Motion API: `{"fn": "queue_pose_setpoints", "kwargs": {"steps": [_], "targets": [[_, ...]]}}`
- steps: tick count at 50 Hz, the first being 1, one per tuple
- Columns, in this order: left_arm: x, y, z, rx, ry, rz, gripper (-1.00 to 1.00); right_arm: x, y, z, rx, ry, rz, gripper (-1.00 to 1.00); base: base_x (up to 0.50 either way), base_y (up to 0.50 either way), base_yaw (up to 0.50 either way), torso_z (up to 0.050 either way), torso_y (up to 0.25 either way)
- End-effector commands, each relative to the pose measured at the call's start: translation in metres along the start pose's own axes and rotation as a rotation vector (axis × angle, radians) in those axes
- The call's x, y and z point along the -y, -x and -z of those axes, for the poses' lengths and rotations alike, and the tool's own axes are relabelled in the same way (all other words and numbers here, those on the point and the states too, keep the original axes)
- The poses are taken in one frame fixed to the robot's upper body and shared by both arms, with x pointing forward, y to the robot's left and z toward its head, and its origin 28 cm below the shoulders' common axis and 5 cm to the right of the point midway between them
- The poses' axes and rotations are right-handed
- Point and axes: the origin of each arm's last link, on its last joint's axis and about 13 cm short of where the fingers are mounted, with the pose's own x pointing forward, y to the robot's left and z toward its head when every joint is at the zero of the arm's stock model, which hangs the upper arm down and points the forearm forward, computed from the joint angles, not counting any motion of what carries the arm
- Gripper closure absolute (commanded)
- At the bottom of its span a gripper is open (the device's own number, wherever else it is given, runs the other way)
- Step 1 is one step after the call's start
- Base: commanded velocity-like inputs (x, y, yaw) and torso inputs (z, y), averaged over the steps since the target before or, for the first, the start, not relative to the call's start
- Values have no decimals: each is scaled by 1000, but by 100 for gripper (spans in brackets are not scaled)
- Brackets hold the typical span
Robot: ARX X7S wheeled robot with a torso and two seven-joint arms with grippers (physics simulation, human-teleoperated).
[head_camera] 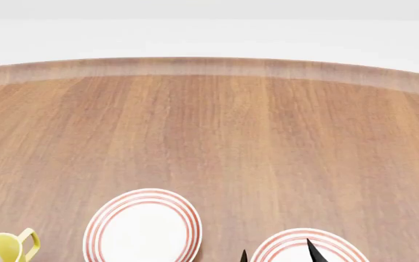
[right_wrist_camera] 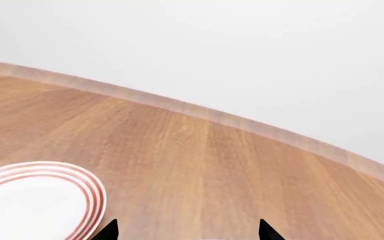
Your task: Put the white mug on the left plate.
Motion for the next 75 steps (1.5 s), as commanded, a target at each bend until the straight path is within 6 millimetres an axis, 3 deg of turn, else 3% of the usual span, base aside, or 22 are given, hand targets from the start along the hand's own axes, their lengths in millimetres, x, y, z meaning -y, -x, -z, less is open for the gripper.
{"fn": "queue_pose_setpoints", "kwargs": {"steps": [1, 48, 50, 61, 62, 75], "targets": [[-2, -6, 1, 4, -1, 19, -100, 1, 1, -1, 5, -2, 2, -100, 0, 0, 0, 0, 0], [-12, -24, 6, 21, 24, 55, -100, 4, 4, -7, 23, -17, 13, -100, 0, 0, 0, 0, 0], [-14, -21, -3, 22, 26, 57, -100, 5, 4, -7, 24, -16, 15, -100, 0, 0, 0, 0, 0], [-15, -22, -4, 31, 34, 49, -100, 4, 4, -8, 27, -19, 16, -100, 0, 0, 0, 0, 0], [-16, -22, -4, 32, 38, 52, 100, 4, 4, -8, 26, -18, 15, -100, 0, 0, 0, 0, 0], [-12, -22, 3, 34, 23, 56, 100, 4, 2, -7, 26, -15, 15, -100, 0, 0, 0, 0, 0]]}}
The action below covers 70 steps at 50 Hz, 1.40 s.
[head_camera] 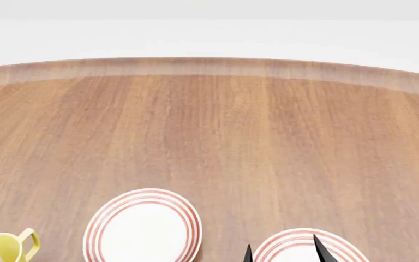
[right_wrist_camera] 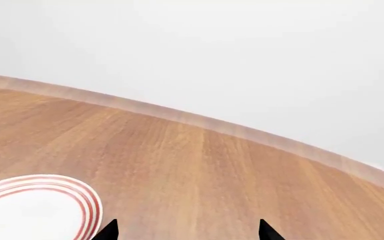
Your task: Put the white mug on the left plate.
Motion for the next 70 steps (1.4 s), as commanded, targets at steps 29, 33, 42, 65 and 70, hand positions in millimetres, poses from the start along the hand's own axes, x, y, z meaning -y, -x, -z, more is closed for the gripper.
{"fn": "queue_pose_setpoints", "kwargs": {"steps": [29, 33, 42, 65, 70], "targets": [[50, 37, -5, 76, -85, -51, 100, -2, -1, 2, -1, -8, -4, -100, 0, 0, 0, 0, 0], [55, 41, -2, 80, -80, -66, 100, -2, -1, 3, -3, -8, -3, -100, 0, 0, 0, 0, 0], [60, 49, -3, 113, -71, -90, 100, -1, 0, 2, -2, -7, -3, -100, 0, 0, 0, 0, 0], [80, 81, -15, 154, -114, -214, 100, -2, 0, 2, 1, -23, -5, -100, 0, 0, 0, 0, 0], [78, 86, -19, 161, -118, -257, 100, -3, 0, 2, 1, -23, -8, -100, 0, 0, 0, 0, 2]]}}
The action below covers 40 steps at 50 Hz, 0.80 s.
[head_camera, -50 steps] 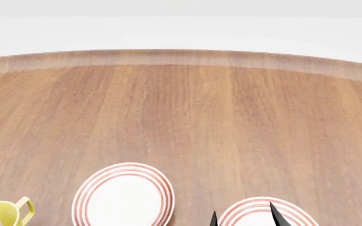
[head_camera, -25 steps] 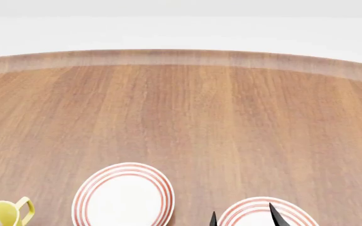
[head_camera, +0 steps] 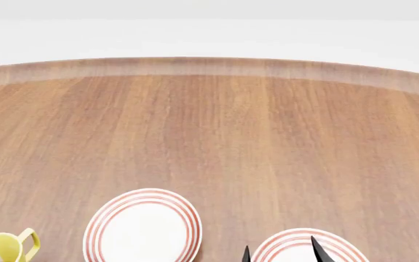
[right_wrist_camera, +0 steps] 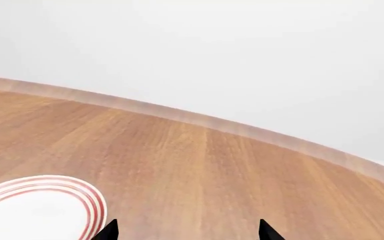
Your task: Put the white mug on the left plate.
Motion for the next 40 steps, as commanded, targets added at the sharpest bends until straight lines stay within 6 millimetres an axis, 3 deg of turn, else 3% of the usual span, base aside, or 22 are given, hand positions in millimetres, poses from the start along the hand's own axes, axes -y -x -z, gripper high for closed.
{"fn": "queue_pose_setpoints", "kwargs": {"steps": [1, 27, 40], "targets": [[-3, 11, -10, 26, -7, -95, 100, -1, 0, 0, 1, -4, -3, -100, 0, 0, 0, 0, 0], [-22, 29, -31, 131, 18, -285, 100, -2, -2, 3, -5, 2, -5, -100, 0, 0, 0, 0, 0], [-35, 36, -32, 179, 74, -387, 100, -2, -2, 7, -6, -3, -5, -100, 0, 0, 0, 0, 0]]}}
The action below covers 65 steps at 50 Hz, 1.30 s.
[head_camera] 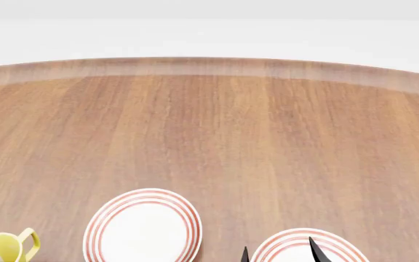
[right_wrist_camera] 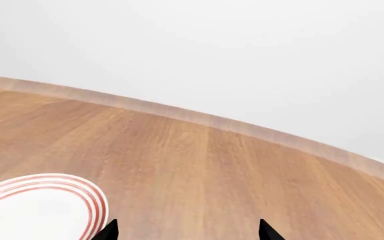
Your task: Put the white mug on the left plate.
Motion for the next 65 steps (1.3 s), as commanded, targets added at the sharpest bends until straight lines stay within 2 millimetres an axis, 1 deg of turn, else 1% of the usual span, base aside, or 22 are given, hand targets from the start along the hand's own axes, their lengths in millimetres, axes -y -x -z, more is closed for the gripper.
{"fn": "queue_pose_setpoints", "kwargs": {"steps": [1, 3, 4, 5, 6, 7, 13, 19, 21, 24, 25, 26, 28, 31, 32, 33, 40, 46, 51, 57, 65], "targets": [[-14, 0, -5, 53, 59, -117, 100, -1, -1, 3, -5, 0, 0, -100, 0, 0, 0, 0, 0], [-18, -3, -4, 58, 92, -130, 100, 0, -1, 4, -5, -5, 3, -100, 0, 0, 0, 0, 0], [-22, -8, -5, 82, 122, -146, 100, 0, -1, 4, -6, -12, 0, -100, 0, 0, 0, 0, 0], [-23, -8, -4, 81, 134, -150, 100, 0, -1, 5, -6, -9, 1, -100, 0, 0, 0, 0, 0], [-25, -11, -4, 55, 189, -156, 100, -1, -1, 6, -10, -9, -2, -100, 0, 0, 0, 0, 0], [-27, -16, -2, 60, 182, -160, 100, -1, -1, 6, -9, -8, -2, -100, 0, 0, 0, 0, 0], [-35, -29, -3, 95, 217, -191, 100, 0, -1, 7, -5, -30, 1, -100, 0, 0, 0, 0, 0], [-46, -45, 1, 112, 253, -272, 100, -2, -1, 10, -8, -56, -5, -100, 0, 0, 0, 0, 0], [-46, -46, 3, 115, 253, -258, 100, -2, -2, 11, -8, -56, -4, -100, 0, 0, 0, 0, 0], [-50, -48, 0, 133, 274, -287, 100, -1, -1, 11, -7, -60, -5, -100, 0, 0, 0, 0, 0], [-50, -47, 0, 132, 263, -283, 100, -1, 0, 10, -4, -62, -6, -100, 0, 0, 0, 0, 0], [-48, -47, 2, 121, 215, -294, 100, -2, 0, 10, -3, -61, -8, -100, 0, 0, 0, 0, 0], [-48, -47, 0, 131, 263, -310, 100, -1, 1, 11, -3, -60, -7, -100, 0, 0, 0, 0, 0], [-49, -50, 2, 122, 255, -315, 100, -1, 1, 11, -5, -59, -7, -100, 0, 0, 0, 0, 0], [-49, -51, 3, 111, 221, -314, 100, -1, 1, 11, -4, -60, -6, -100, 0, 0, 0, 0, 0], [-51, -54, 2, 110, 243, -307, 100, -1, 1, 11, -4, -62, -8, -100, 0, 0, 0, 0, 0], [-59, -74, 2, 82, 221, -286, 100, -3, -1, 10, 0, -67, -16, -100, 0, 0, 0, 0, 1], [-66, -80, 2, 60, 215, -267, 100, -2, 0, 10, -2, -63, -15, -100, 0, 0, 0, 0, 0], [-67, -88, 3, 33, 191, -249, 100, -3, 0, 9, 1, -62, -17, -100, 0, 0, 0, 0, 0], [-69, -99, 8, 8, 183, -238, 100, -3, -1, 10, -3, -65, -18, -100, 0, 0, 0, 0, 0], [-77, -115, 11, -20, 197, -214, 100, -2, 0, 10, -5, -64, -15, -100, 0, 0, 0, 0, 0]]}}
